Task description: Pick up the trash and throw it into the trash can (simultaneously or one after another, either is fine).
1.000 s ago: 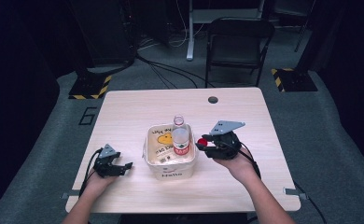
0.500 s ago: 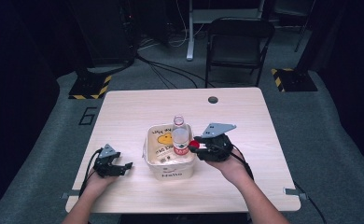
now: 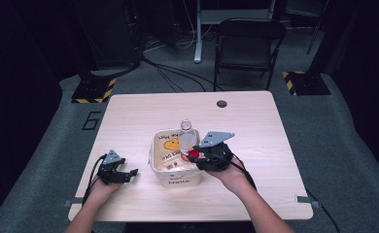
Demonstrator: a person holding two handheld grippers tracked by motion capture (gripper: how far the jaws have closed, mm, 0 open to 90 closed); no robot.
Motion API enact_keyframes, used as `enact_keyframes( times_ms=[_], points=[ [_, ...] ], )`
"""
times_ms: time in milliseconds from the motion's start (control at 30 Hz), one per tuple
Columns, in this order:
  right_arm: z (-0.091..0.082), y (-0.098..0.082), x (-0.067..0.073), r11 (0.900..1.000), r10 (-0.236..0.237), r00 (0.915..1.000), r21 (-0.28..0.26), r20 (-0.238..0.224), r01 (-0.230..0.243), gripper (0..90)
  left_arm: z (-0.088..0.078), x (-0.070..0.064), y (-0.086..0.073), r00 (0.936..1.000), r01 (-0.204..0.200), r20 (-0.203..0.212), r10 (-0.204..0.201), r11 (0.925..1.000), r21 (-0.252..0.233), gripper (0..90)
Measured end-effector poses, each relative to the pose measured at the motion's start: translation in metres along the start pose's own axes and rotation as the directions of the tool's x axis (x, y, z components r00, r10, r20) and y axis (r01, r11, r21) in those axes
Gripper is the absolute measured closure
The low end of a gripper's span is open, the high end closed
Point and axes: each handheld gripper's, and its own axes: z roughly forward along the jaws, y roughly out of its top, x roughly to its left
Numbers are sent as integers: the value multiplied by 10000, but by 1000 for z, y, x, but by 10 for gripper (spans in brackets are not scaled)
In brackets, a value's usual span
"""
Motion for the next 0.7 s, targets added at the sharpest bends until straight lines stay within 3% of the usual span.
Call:
enact_keyframes(
  times_ms=[500,700],
  points=[
    [13,-8,0,9996,231,9997,180,-25,-231,568,2,0,0,10000,14,-45,-15,9999,-157,214],
    [11,-7,-4,9991,422,9991,-13,93,-422,457,0,0,0,10000,-71,-25,71,10000,22,214]
  ],
)
